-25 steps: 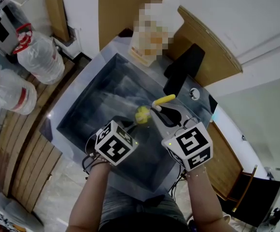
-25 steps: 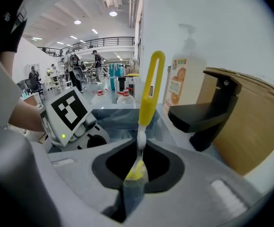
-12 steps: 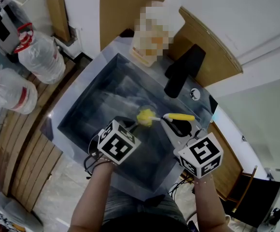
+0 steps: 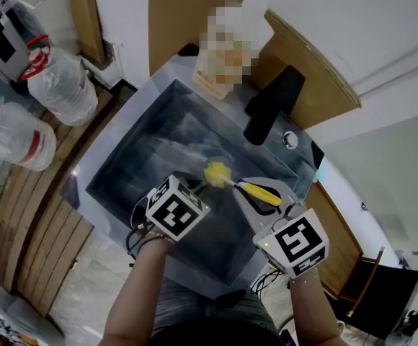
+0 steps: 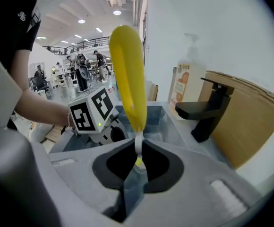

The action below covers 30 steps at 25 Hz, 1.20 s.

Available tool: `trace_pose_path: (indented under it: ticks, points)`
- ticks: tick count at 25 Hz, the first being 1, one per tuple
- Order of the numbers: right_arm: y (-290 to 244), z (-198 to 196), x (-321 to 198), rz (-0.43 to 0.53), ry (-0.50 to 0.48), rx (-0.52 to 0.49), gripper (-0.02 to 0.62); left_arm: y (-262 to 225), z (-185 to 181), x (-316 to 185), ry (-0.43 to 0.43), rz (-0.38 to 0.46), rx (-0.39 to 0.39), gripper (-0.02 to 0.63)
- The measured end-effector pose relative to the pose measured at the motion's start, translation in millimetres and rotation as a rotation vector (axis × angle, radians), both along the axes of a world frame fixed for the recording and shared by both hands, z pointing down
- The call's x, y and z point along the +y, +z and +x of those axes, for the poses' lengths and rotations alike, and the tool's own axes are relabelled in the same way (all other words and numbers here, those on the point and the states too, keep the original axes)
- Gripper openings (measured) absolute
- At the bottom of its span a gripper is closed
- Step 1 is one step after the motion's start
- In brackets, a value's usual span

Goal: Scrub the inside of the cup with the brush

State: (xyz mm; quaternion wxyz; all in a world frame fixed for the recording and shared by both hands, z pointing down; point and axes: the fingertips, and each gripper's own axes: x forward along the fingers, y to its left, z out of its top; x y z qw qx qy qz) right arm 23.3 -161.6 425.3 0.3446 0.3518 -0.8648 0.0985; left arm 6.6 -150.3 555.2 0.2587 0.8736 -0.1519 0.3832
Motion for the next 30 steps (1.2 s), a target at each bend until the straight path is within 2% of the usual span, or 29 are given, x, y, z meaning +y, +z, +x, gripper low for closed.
trace_pose_path:
  ticks: [5, 15, 21, 30]
  points:
    - [-3, -13, -6, 0.026, -0.034, 0.029, 0.031, 0, 0, 0, 0.023, 0.008, -0.004, 0.058]
    - [-9, -30, -38, 0.051, -0.031, -0.01, 0.029, 0, 1, -1, 0.016, 0.018, 0.006, 0.058]
    - [-10, -16, -52, 0.055, 0.011, -0.021, 0.035, 1, 1, -1, 0.002, 0.018, 0.006, 0.058]
    - [-9, 8, -46, 0.042, 0.048, -0.03, 0.04, 0, 0, 0, -0.017, 0.004, 0.018, 0.058]
